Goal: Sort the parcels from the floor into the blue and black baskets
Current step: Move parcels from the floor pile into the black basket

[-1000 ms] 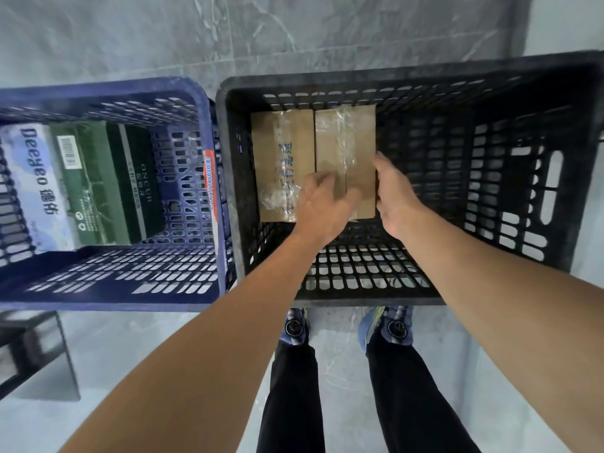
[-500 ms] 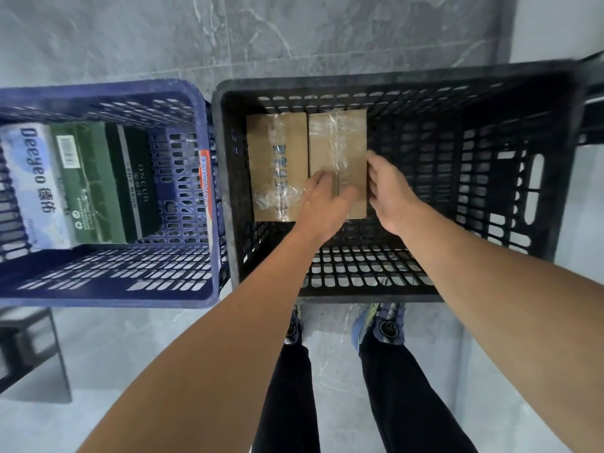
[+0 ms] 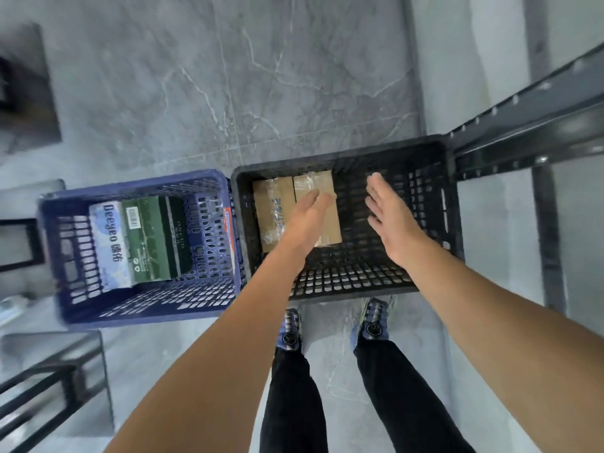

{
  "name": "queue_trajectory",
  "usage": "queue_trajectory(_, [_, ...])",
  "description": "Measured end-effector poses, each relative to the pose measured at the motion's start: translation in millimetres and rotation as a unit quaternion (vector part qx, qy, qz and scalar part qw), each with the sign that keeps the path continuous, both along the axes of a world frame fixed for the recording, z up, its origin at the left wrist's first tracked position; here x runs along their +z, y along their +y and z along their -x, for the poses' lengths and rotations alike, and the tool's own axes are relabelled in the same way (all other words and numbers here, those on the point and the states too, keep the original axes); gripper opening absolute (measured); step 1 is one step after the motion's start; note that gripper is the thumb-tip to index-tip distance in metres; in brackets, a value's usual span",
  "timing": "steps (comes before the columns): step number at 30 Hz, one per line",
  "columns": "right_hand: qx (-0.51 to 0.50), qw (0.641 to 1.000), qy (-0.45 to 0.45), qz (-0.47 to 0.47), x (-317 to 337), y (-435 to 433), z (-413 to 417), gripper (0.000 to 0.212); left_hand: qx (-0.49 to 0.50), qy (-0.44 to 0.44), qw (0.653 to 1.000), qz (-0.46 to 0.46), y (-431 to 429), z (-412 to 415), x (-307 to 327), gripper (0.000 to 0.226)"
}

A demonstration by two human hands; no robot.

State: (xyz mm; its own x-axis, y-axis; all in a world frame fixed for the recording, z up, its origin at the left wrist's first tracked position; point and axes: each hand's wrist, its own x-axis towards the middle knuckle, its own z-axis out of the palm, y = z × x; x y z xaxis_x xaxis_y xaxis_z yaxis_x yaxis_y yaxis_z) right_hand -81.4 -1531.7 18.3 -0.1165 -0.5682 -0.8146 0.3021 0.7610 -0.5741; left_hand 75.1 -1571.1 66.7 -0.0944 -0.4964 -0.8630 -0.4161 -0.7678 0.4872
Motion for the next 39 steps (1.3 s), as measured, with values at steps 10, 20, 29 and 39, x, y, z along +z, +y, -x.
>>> queue_trajectory(10, [-0.140,0.986,0.010,0.085,214,22,41,0.072,-0.059,0.077,0.993,0.073,-5,57,203,0.069])
queue_trajectory(20, [-0.273,0.944,0.100,0.154,402,93,21,0.063,-0.227,0.170,0.952,0.113,20,79,368,0.049])
queue_trajectory(29, [-0.439,0.865,0.161,0.183,492,191,-1,0.057,-0.364,0.222,0.897,0.112,91,93,453,0.043])
queue_trajectory(39, [-0.606,0.750,0.196,0.175,544,361,-38,0.058,-0.565,0.270,0.773,0.100,239,119,503,0.021])
